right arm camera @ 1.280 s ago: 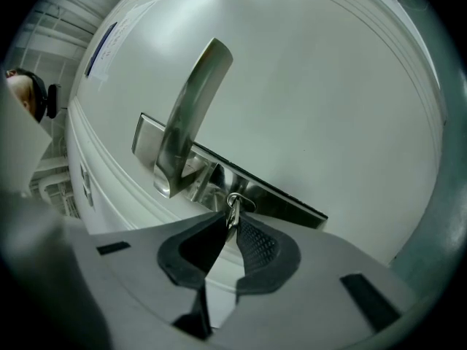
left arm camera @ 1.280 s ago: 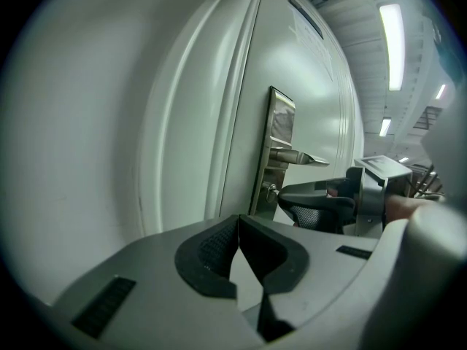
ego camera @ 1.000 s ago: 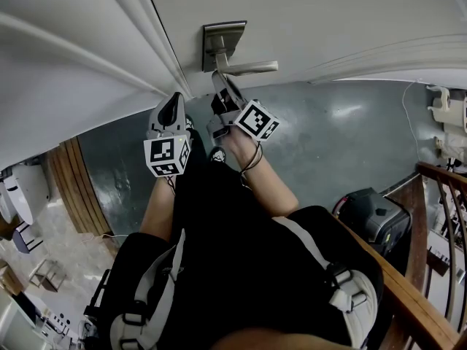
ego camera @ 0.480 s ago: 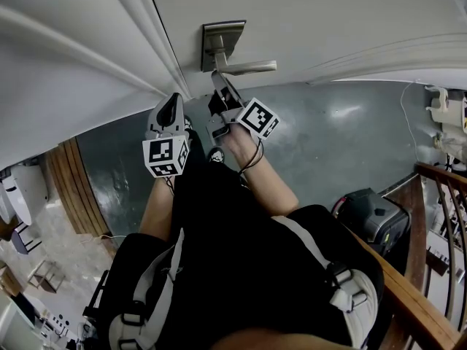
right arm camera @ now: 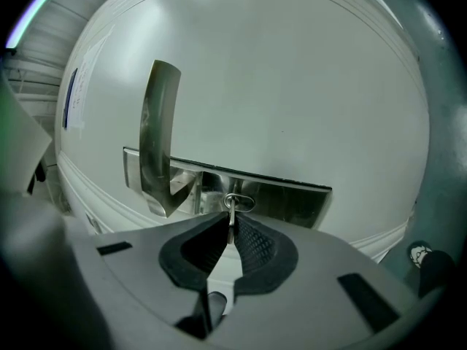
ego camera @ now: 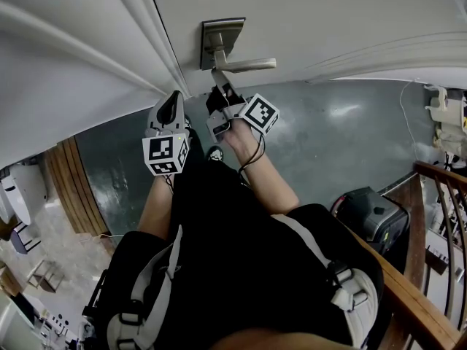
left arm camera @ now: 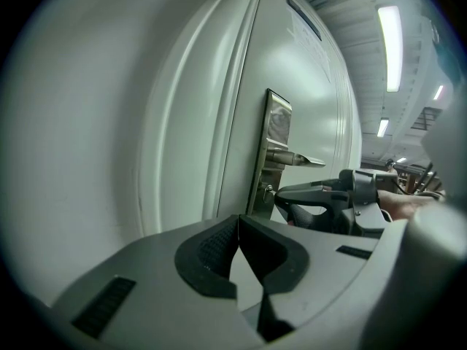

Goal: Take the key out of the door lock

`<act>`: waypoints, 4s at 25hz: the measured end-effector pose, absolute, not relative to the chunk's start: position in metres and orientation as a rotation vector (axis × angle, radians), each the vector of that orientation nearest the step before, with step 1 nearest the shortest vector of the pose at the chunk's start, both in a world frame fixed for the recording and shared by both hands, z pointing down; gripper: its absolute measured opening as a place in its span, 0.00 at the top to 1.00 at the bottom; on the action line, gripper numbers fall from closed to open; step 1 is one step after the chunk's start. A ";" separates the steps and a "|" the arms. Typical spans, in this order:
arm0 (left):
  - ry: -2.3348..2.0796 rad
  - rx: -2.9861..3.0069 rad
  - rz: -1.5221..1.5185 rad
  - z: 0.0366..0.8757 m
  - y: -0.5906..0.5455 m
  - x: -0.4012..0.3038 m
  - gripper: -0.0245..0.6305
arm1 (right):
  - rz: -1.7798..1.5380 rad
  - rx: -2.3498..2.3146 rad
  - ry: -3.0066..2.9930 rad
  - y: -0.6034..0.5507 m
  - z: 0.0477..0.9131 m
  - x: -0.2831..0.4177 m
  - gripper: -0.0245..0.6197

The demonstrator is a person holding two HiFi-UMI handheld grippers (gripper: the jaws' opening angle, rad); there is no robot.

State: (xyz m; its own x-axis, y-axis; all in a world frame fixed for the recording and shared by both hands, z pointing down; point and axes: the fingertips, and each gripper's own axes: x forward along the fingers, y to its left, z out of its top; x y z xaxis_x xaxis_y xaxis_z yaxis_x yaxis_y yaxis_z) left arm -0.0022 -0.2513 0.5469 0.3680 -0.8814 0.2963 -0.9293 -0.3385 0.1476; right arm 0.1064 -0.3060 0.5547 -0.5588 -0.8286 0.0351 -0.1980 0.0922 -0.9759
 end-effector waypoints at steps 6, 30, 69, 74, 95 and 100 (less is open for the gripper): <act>-1.610 2.336 0.223 0.546 -0.251 -0.005 0.93 | -1.510 -0.950 1.801 -0.306 0.551 0.103 0.91; -1.625 2.311 0.209 0.548 -0.247 -0.008 0.93 | -1.494 -0.962 1.847 -0.268 0.555 0.104 0.92; -1.516 2.314 0.251 0.549 -0.145 0.028 0.93 | -0.884 -1.599 2.701 -0.136 0.562 0.163 0.91; -1.497 2.315 0.250 0.547 -0.143 0.016 0.93 | -0.745 -1.668 2.815 -0.132 0.558 0.153 0.91; -1.557 2.267 0.161 0.505 -0.144 -0.098 0.93 | -0.422 -1.618 2.963 -0.160 0.500 0.016 0.91; -1.594 2.345 0.091 0.466 -0.151 -0.103 0.93 | -0.287 -1.628 2.914 -0.171 0.462 0.009 0.91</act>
